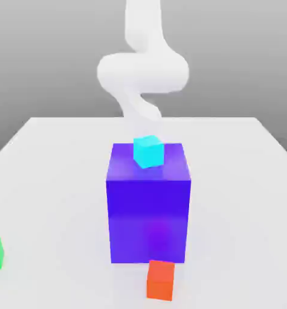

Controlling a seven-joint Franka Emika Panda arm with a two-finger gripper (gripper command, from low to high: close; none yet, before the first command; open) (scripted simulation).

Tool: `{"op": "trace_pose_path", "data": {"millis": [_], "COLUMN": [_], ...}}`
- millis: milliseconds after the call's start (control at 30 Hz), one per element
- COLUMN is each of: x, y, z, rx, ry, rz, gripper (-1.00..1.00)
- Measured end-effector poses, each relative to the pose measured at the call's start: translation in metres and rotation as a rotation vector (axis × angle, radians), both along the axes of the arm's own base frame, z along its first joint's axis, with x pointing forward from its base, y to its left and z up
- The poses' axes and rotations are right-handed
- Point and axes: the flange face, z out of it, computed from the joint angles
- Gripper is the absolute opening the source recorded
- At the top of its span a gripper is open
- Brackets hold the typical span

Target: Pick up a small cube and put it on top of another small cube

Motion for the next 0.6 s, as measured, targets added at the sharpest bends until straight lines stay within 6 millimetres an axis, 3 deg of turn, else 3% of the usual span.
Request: {"op": "trace_pose_path", "data": {"millis": [300,467,600], "x": [0.098,0.135,0.153], "y": [0.069,0.115,0.156], "z": [-0.101,-0.17,-0.232], "rx": [0.108,0.143,0.159], "ry": [0.212,0.328,0.42], "rz": [-0.069,-0.117,-0.155], "gripper": [0.0,0.0,0.0]}}
